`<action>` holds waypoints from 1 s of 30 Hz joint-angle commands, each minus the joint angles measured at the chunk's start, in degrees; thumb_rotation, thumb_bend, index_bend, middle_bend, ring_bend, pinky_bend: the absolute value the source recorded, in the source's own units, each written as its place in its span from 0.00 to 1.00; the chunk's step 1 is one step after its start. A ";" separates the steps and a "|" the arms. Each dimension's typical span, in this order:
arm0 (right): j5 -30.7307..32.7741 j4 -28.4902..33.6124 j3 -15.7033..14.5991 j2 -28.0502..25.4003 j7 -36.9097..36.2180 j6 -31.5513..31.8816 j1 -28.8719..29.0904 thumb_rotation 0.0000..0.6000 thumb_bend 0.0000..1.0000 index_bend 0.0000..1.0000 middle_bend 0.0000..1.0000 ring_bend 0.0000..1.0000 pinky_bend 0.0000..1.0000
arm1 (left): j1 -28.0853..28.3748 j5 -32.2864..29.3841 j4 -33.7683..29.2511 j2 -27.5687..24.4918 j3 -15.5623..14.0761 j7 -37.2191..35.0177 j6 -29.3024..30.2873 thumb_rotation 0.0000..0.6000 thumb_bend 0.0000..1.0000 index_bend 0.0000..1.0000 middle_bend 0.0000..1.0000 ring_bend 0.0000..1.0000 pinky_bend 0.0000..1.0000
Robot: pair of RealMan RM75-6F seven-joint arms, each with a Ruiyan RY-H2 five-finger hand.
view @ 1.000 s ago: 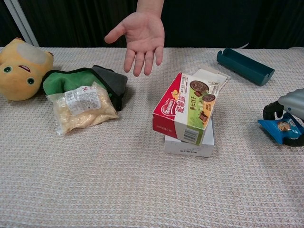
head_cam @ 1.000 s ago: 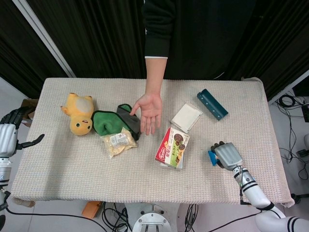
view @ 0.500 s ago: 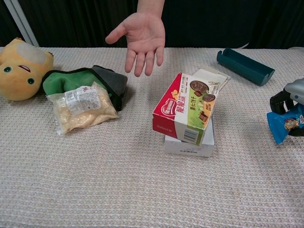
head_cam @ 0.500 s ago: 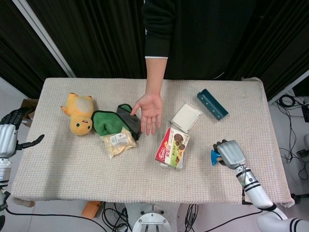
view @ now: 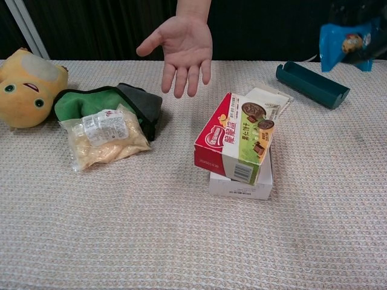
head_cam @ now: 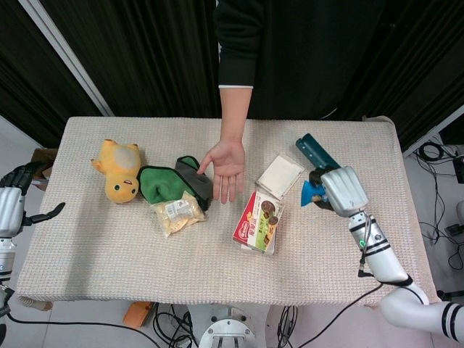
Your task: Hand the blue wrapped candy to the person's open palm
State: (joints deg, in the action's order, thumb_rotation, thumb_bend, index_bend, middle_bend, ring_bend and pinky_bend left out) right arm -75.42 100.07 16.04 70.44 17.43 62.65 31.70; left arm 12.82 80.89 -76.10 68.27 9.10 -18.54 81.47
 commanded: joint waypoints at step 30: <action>17.63 -19.60 6.04 28.20 8.34 -1.99 23.74 1.00 0.14 0.16 0.14 0.07 0.24 | 0.76 0.35 3.53 0.98 -0.32 -2.59 -1.34 0.80 0.17 0.17 0.15 0.14 0.21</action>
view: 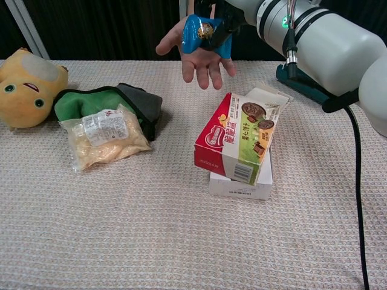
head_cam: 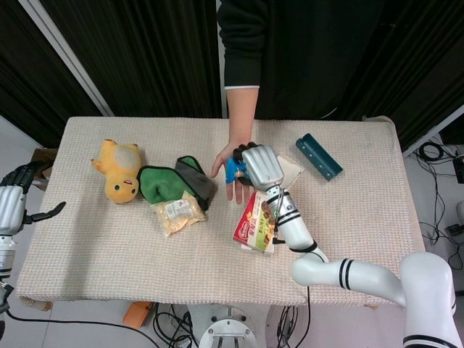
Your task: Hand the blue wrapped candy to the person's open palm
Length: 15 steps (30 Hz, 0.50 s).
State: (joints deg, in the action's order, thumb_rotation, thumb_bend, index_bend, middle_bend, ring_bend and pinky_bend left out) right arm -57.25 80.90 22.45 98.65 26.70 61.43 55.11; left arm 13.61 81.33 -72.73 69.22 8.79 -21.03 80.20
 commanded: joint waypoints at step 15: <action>-13.24 12.82 -6.32 -11.74 -4.63 11.98 -10.15 1.00 0.02 0.00 0.00 0.00 0.00 | -0.90 0.86 -0.24 -0.17 -0.48 1.01 1.93 0.80 0.17 0.17 0.15 0.14 0.21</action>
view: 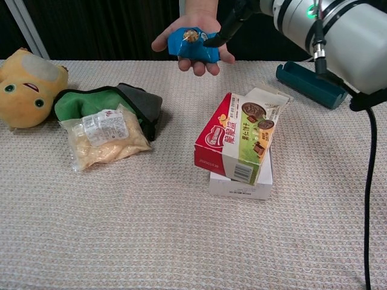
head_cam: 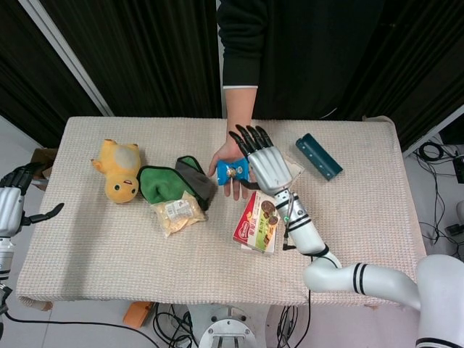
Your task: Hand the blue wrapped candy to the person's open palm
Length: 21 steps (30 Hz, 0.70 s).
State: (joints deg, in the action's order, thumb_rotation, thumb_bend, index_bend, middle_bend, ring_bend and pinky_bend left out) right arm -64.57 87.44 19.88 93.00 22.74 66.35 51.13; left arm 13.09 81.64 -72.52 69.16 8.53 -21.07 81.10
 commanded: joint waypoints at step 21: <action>-14.33 -0.84 -25.95 -21.56 -22.88 23.38 -40.66 1.00 0.03 0.00 0.00 0.00 0.00 | -13.66 5.85 -8.56 -3.31 -9.92 13.71 12.60 0.80 0.17 0.15 0.11 0.10 0.20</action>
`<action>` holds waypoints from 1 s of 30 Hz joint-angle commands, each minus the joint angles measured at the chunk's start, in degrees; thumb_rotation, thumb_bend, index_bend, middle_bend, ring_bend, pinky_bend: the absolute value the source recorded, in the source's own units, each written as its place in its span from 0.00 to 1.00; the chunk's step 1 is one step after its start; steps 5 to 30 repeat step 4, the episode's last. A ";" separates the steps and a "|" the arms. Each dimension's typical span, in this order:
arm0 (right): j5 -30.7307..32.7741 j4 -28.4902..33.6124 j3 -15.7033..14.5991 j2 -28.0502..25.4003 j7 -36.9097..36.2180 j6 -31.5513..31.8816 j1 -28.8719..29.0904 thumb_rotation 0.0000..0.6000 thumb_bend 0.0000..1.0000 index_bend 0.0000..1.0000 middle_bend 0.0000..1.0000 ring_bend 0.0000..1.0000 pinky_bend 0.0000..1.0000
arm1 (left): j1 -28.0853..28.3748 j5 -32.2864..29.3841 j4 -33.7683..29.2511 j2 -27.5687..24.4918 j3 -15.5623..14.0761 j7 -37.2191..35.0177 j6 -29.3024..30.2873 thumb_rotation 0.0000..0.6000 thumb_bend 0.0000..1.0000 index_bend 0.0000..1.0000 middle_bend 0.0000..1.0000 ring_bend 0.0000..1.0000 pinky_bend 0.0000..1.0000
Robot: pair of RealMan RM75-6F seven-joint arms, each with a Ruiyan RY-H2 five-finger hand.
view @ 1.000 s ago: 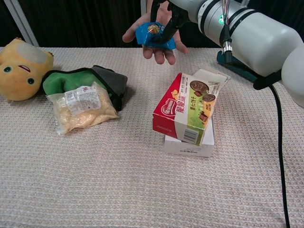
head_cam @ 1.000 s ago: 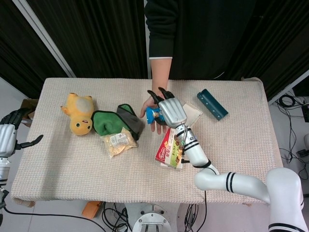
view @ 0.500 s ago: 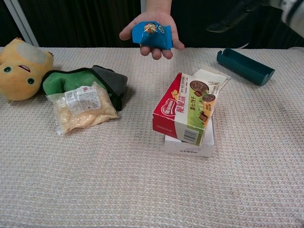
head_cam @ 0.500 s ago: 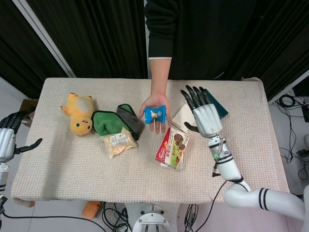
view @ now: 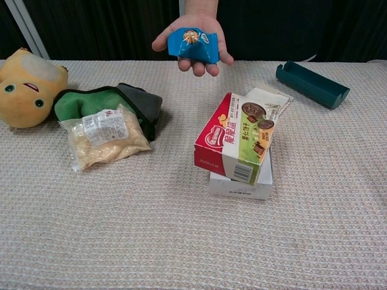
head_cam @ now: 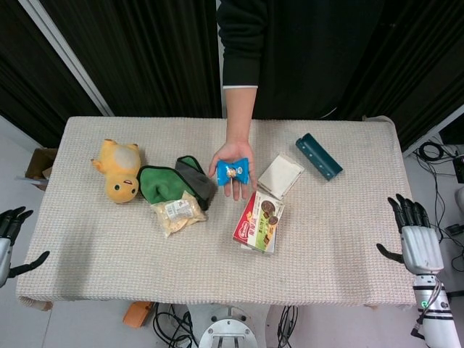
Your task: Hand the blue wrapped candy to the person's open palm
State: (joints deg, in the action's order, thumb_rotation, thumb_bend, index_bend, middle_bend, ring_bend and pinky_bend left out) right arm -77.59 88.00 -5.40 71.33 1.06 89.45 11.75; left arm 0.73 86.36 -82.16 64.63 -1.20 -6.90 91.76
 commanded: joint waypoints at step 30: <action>-2.73 -2.27 0.41 0.62 -1.63 0.60 -2.01 1.00 0.04 0.00 0.00 0.00 0.00 | -1.49 1.47 1.87 1.58 0.11 -1.28 2.20 0.80 0.17 0.15 0.11 0.10 0.20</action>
